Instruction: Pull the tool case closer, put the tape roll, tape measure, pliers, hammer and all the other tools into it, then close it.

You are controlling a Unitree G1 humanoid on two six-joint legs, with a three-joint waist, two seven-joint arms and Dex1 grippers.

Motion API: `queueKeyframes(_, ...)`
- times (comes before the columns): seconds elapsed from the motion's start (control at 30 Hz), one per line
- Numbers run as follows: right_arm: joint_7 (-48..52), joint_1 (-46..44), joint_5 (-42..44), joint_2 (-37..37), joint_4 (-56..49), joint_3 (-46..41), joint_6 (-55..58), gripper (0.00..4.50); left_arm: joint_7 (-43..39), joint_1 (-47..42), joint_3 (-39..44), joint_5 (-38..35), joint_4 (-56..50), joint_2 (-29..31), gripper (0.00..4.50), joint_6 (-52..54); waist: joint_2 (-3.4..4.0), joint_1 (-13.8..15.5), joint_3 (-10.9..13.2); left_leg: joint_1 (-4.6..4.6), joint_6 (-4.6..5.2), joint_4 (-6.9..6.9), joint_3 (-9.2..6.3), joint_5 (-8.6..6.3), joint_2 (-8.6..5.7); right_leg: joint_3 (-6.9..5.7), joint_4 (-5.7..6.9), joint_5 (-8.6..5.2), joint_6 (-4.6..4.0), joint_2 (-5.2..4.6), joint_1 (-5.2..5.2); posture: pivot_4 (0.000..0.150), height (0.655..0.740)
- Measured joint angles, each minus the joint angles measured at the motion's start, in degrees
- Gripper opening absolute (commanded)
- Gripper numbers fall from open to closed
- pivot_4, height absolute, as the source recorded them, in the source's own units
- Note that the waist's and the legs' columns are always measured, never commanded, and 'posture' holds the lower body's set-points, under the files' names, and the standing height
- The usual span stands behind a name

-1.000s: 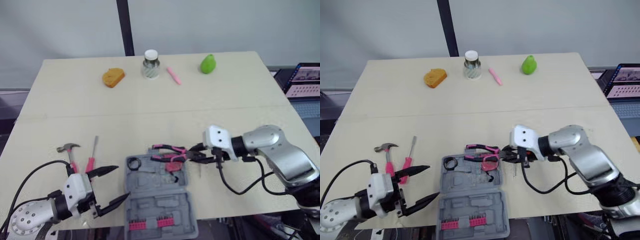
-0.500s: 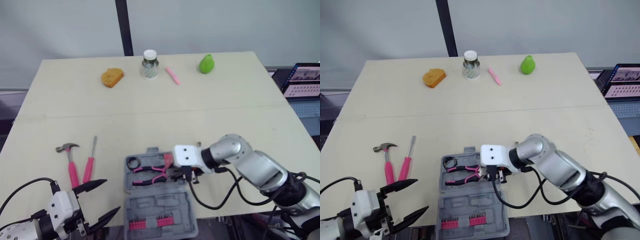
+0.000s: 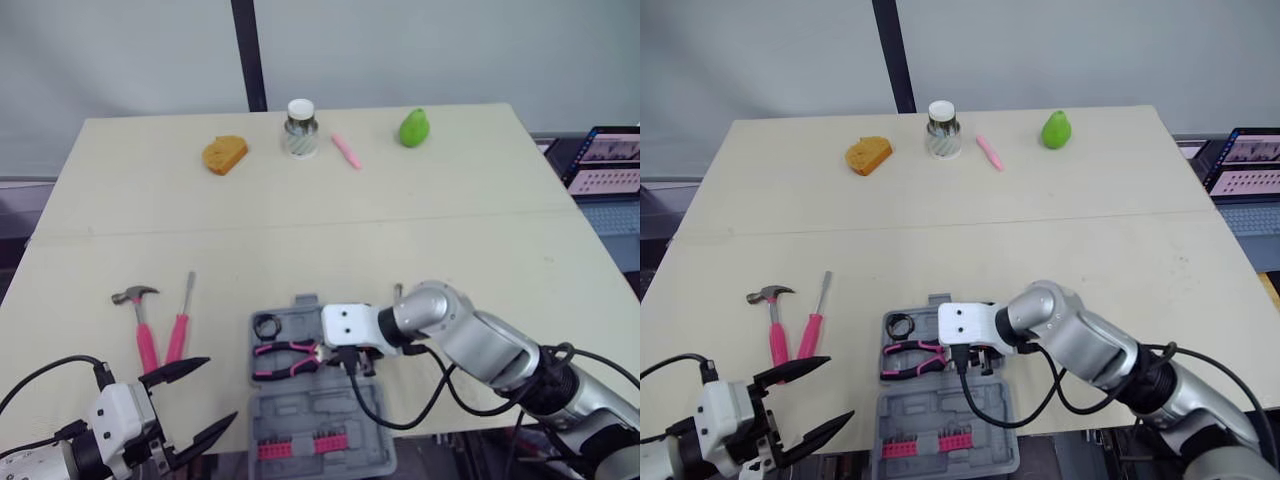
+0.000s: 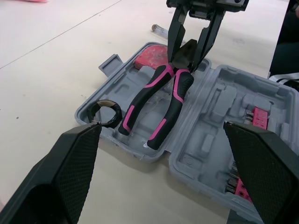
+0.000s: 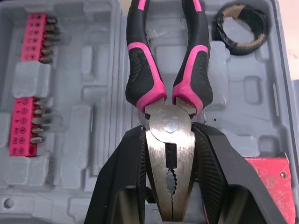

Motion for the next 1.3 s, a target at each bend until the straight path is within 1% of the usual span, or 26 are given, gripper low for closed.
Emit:
queueKeyframes(0.3,-1.14,0.36,-1.96,1.23,2.51,1.44,-0.34,0.96,0.68,-0.03,-0.06,0.08,0.00,-0.01,4.50,0.41,0.00,-0.06,0.00,0.00,0.00,0.04,0.04,0.00,0.00,0.02,0.07,0.00,0.00,0.00,-0.04,0.150,0.7400)
queueKeyframes(1.13,-1.17,0.48,-3.70,2.91,3.06,1.68,-1.61,0.96,1.70,-0.02,-0.11,0.72,-0.02,-0.12,4.50,0.42,-0.01,-0.12,-0.01,-0.01,0.01,0.05,0.12,0.01,0.00,0.08,0.43,-0.02,-0.04,0.01,-0.16,0.150,0.7400)
queueKeyframes(1.17,-1.14,0.48,-3.68,3.05,3.14,1.68,-1.61,1.98,1.72,-0.02,-0.12,0.75,-0.02,-0.12,4.50,0.42,-0.01,-0.13,-0.01,-0.01,0.01,0.05,0.12,0.01,0.00,0.08,0.44,-0.02,-0.04,0.01,-0.17,0.150,0.7400)
queueKeyframes(1.2,-1.14,0.49,-3.63,3.19,3.19,1.68,-1.62,2.31,1.73,-0.02,-0.13,0.79,-0.02,-0.12,4.50,0.42,-0.01,-0.14,-0.01,-0.01,0.00,0.05,0.12,0.01,0.00,0.08,0.44,-0.02,-0.04,0.01,-0.17,0.150,0.7400)
queueKeyframes(1.27,-1.14,0.49,-3.53,3.48,3.25,1.65,-1.62,3.42,1.74,-0.03,-0.15,0.83,-0.02,-0.12,4.50,0.42,-0.01,-0.16,-0.01,-0.01,0.01,0.05,0.12,0.01,0.00,0.08,0.45,-0.02,-0.04,0.01,-0.17,0.150,0.7400)
queueKeyframes(1.3,-1.12,0.48,-3.39,3.48,3.25,1.61,-1.62,3.82,1.74,-0.02,-0.15,0.84,-0.02,-0.12,4.50,0.42,-0.01,-0.16,-0.01,-0.01,0.01,0.06,0.12,0.01,0.00,0.09,0.46,-0.02,-0.04,0.00,-0.17,0.150,0.7400)
